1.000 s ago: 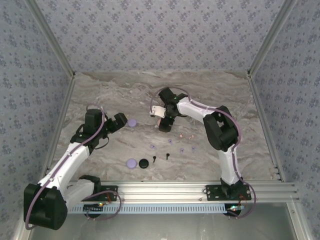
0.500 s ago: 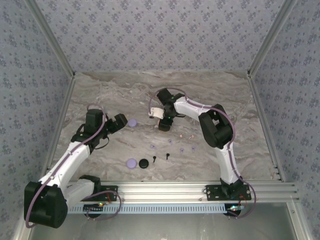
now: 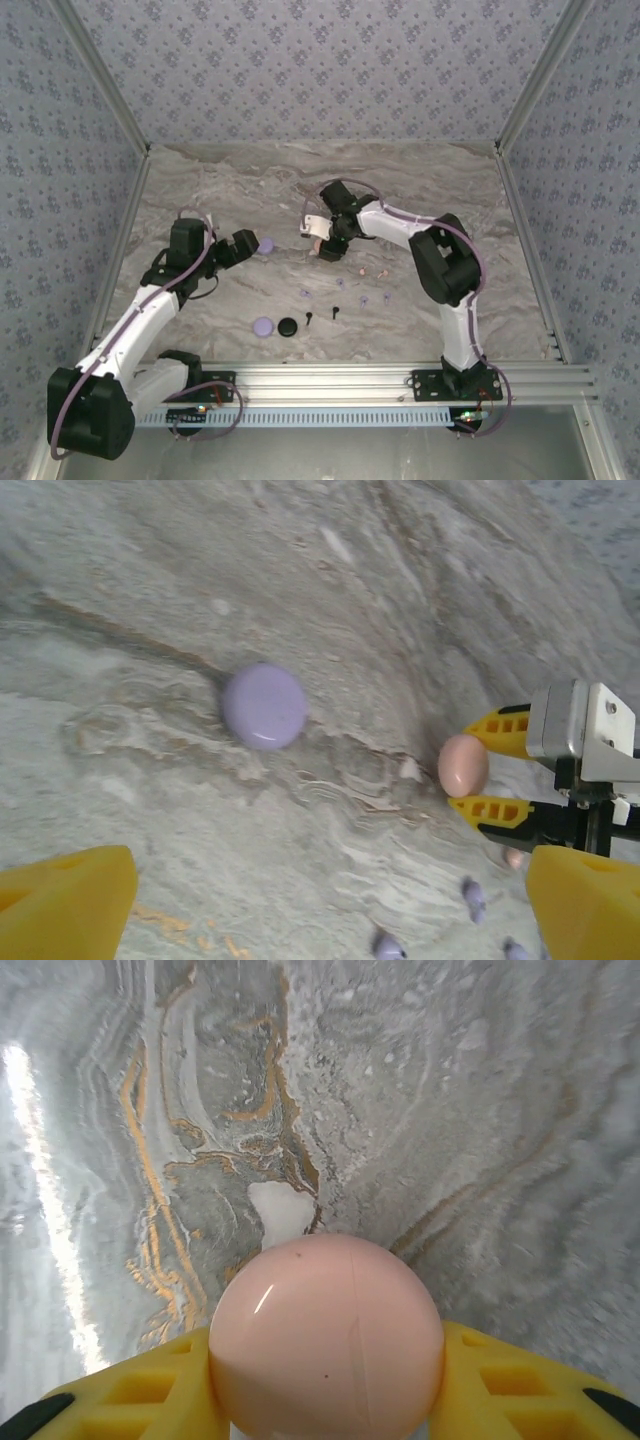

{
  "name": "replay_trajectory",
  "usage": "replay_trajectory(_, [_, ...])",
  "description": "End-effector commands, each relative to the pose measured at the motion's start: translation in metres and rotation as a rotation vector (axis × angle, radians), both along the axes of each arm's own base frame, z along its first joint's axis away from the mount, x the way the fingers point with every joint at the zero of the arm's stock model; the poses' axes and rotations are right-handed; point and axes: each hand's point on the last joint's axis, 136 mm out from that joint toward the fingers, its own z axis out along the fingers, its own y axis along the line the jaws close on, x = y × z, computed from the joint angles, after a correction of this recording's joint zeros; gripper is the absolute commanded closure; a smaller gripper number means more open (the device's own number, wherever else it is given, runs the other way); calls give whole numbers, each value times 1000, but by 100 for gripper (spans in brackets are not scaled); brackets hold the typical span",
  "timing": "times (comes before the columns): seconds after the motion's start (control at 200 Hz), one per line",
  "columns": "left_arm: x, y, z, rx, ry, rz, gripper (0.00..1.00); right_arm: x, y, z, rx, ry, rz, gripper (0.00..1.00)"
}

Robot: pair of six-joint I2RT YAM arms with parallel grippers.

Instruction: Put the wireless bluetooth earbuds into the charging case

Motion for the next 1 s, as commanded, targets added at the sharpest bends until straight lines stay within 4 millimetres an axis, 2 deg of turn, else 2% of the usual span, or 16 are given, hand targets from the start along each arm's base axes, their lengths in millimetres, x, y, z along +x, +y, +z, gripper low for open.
replay_trajectory(0.0, [-5, -28, 21, -124, -59, -142, 1, 4, 12, 55, 142, -119, -30, 56])
replay_trajectory(0.135, [-11, -50, 40, -244, -86, -248, 3, -9, 10, 91, 235, -192, -57, 56])
replay_trajectory(0.225, [-14, -61, 52, -306, -105, -306, 5, -18, 10, 124, 308, -259, -67, 56])
replay_trajectory(0.25, [-15, -64, 55, -319, -113, -320, 6, -26, 6, 119, 305, -250, -69, 56])
replay_trajectory(0.47, [-17, -88, 71, -391, -135, -398, 8, -54, 6, 160, 371, -336, -47, 55])
replay_trajectory(0.715, [-22, -120, 84, -407, -156, -500, 11, -69, 8, 178, 388, -381, -23, 55])
replay_trajectory(0.994, [-24, -145, 89, -406, -148, -570, 19, -75, 12, 184, 400, -389, -4, 55])
